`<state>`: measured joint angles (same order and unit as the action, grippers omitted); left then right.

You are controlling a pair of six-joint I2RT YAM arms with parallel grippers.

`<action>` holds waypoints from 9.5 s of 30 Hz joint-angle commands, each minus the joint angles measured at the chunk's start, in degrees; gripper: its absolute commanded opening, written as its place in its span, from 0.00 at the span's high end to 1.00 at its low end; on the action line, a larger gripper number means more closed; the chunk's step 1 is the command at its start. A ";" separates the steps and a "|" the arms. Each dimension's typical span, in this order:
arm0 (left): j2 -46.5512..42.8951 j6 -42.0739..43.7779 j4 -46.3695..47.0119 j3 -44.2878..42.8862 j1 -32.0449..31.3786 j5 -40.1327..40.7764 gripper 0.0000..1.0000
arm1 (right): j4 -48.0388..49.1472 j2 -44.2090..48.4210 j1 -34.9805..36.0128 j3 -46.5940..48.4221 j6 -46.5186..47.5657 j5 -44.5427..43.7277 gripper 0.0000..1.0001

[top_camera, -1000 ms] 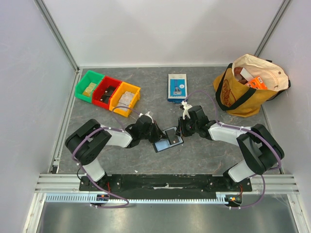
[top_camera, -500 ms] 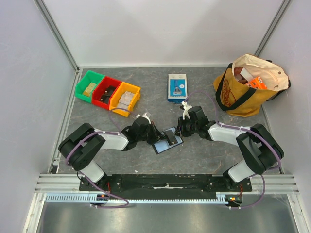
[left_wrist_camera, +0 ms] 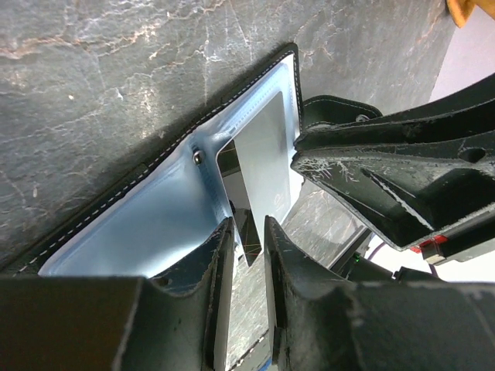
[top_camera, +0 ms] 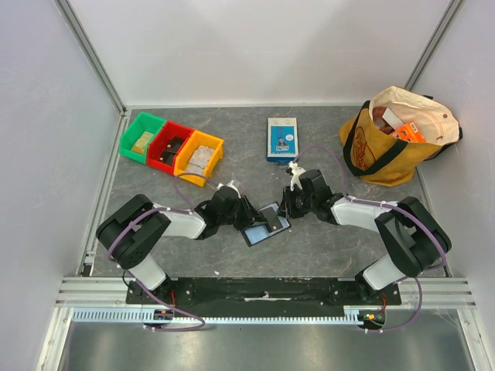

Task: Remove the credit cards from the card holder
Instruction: Remove the credit card from the card holder, then place the credit card in the storage box.

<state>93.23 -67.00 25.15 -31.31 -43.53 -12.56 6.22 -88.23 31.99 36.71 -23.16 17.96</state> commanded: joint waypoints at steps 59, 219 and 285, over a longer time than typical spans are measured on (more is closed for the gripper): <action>-41.38 11.25 -10.47 15.59 9.51 -3.77 0.98 | -5.68 9.19 0.27 1.08 1.17 0.23 0.50; -43.13 11.02 2.09 0.72 12.77 -22.61 0.75 | 29.90 22.83 1.41 3.37 -22.89 20.55 1.00; -9.58 6.71 -2.74 -10.07 55.48 2.54 0.98 | -8.68 36.72 -0.43 -1.20 5.93 -8.37 0.02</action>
<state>77.67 -59.88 17.98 -34.85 10.20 -11.81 -1.91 -52.53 31.70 36.03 -19.64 11.49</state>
